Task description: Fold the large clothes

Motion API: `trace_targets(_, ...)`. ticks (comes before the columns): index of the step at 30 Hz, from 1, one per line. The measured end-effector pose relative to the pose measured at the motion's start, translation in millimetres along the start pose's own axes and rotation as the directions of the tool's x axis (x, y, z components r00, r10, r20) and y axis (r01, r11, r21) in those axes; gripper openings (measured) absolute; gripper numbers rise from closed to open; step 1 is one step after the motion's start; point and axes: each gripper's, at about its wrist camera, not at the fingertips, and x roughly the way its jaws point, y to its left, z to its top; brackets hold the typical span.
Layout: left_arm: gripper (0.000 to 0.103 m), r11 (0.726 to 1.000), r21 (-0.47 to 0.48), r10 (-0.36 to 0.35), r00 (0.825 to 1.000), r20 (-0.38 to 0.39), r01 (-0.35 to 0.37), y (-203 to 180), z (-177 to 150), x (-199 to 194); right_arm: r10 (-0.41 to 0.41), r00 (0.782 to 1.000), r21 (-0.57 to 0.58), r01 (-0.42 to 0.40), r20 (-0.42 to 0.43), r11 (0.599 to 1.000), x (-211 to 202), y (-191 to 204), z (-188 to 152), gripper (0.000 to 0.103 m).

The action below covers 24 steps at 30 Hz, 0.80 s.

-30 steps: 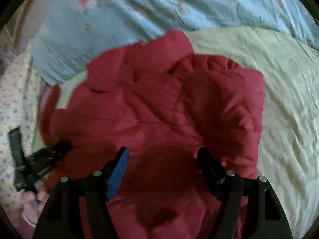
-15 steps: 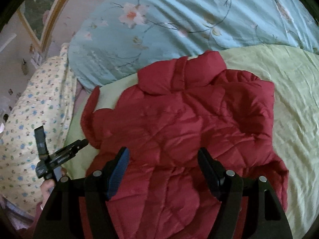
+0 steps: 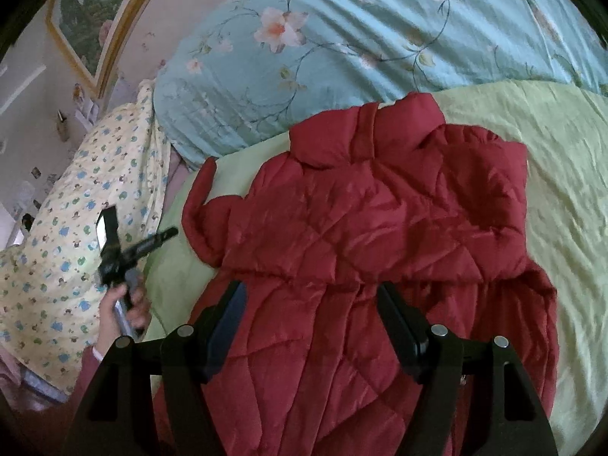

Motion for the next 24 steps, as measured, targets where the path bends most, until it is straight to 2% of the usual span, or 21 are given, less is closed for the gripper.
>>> trace_targets(3,0.083,0.995,0.027,0.092,0.996,-0.004,-0.092,-6.8,25.0,22.4,0.005,1.0,-0.002,-0.005,-0.017,1.0,-0.3,2.1,-6.1,0.073)
trace_targets(6,0.087,0.973,0.1,0.212,0.977,-0.013,-0.21,-25.4,49.9,52.6,0.015,0.999,-0.018,-0.016,-0.034,1.0,0.3,7.4,-9.8,0.073)
trace_targets(9,0.087,0.93,0.172,0.336,0.941,-0.031,-0.326,-42.3,67.1,90.7,0.018,0.999,-0.03,-0.019,-0.041,0.999,1.3,11.3,-10.7,0.073)
trace_targets(11,0.087,0.892,0.216,0.418,0.907,-0.057,-0.397,-46.6,74.0,119.1,0.027,0.999,-0.028,-0.028,-0.044,0.999,1.6,11.7,-10.6,0.073)
trace_targets(12,0.085,0.874,0.231,0.454,0.888,-0.073,-0.428,-46.4,75.6,133.4,0.027,0.999,-0.026,-0.028,-0.043,0.999,1.9,11.8,-10.9,0.073)
trace_targets(13,0.063,0.871,0.236,0.461,0.883,-0.088,-0.431,-45.3,76.1,144.4,0.025,0.999,-0.024,-0.026,-0.043,0.999,1.5,10.9,-11.1,0.073)
trace_targets(14,0.03,0.877,0.234,0.453,0.885,-0.108,-0.421,-44.2,76.7,152.2,0.023,0.999,-0.024,-0.024,-0.044,0.999,1.6,9.7,-11.3,0.073)
trace_targets(15,0.025,0.889,0.217,0.438,0.888,-0.138,-0.404,-40.6,76.8,157.7,0.019,0.999,-0.023,-0.02,-0.044,1.0,1.8,9.8,-11.3,0.073)
trace_targets(17,0.014,0.919,0.15,0.383,0.914,-0.132,-0.364,-35.2,77.0,151.1,0.009,0.999,-0.019,-0.01,-0.046,1.0,1.1,5.6,-12.4,0.073)
trace_targets(20,0.011,0.96,0.065,0.278,0.956,-0.093,-0.273,-30.6,75.2,126.9,-0.002,0.999,-0.006,0.001,-0.042,1.0,-0.5,-0.9,-14.5,0.073)
trace_targets(24,0.011,0.992,-0.021,0.123,0.992,-0.033,-0.124,-33.8,60.3,81.2,0.008,1.0,0.018,-0.007,-0.03,1.0,-1.5,-7.0,-16.0,0.073)
